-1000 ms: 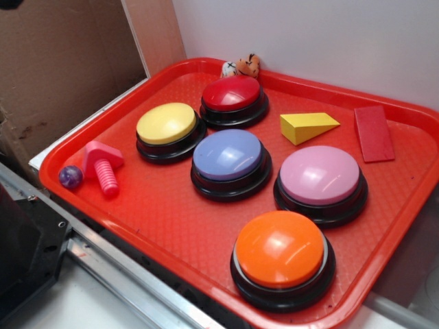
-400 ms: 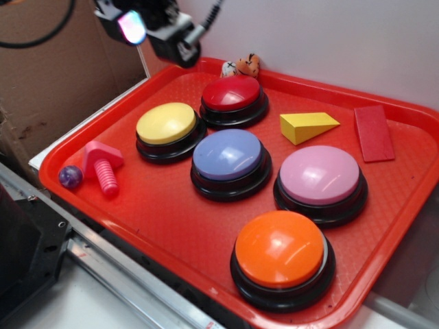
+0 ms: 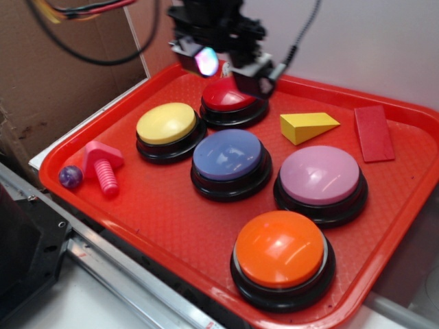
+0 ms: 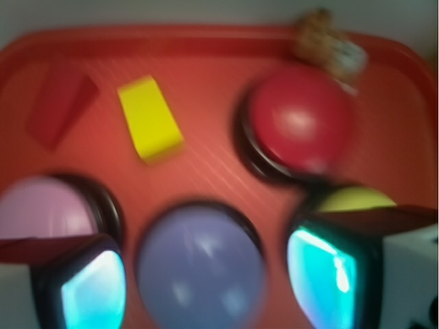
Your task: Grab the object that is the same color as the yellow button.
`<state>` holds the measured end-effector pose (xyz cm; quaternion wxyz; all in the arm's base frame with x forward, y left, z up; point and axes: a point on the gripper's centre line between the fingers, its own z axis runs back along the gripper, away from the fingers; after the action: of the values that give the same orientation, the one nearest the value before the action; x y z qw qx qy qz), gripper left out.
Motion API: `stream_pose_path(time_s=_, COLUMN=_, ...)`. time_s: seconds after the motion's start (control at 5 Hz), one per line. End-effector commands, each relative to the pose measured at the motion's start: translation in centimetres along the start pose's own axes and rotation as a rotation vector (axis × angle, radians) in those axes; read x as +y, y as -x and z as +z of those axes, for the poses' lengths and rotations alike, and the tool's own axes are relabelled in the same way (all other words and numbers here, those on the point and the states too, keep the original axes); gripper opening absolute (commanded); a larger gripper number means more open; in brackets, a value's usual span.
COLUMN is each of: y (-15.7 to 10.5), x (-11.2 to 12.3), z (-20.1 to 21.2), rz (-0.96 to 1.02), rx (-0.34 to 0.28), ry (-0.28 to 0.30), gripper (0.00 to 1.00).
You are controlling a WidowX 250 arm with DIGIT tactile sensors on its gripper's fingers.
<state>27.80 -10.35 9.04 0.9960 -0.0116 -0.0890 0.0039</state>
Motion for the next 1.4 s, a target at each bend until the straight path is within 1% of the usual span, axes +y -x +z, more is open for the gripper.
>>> stream_pose_path(time_s=0.0, y=-5.8, x=-1.8, z=-1.8, rz=0.041, rx=-0.025, ry=0.006, gripper=1.0)
stream_pose_path(time_s=0.2, y=-6.5, x=-2.1, z=-3.9, rz=0.018, rx=0.002, ry=0.002, gripper=1.0)
stream_pose_path(time_s=0.4, y=-6.0, x=-2.2, z=-5.3, rz=-0.003, rx=0.013, ry=-0.021, gripper=1.0)
stream_pose_path(time_s=0.6, y=-5.9, x=-1.5, z=-6.7, rz=0.001, rx=0.03, ry=-0.044, gripper=1.0)
stream_pose_path(time_s=0.8, y=-5.7, x=-1.2, z=-7.5, rz=-0.02, rx=0.049, ry=-0.03, gripper=1.0)
stream_pose_path(time_s=1.0, y=-5.4, x=-1.6, z=-7.7, rz=-0.04, rx=0.048, ry=-0.028, gripper=0.52)
stream_pose_path(time_s=1.2, y=-5.4, x=-1.2, z=-7.7, rz=-0.043, rx=0.068, ry=-0.021, gripper=0.0)
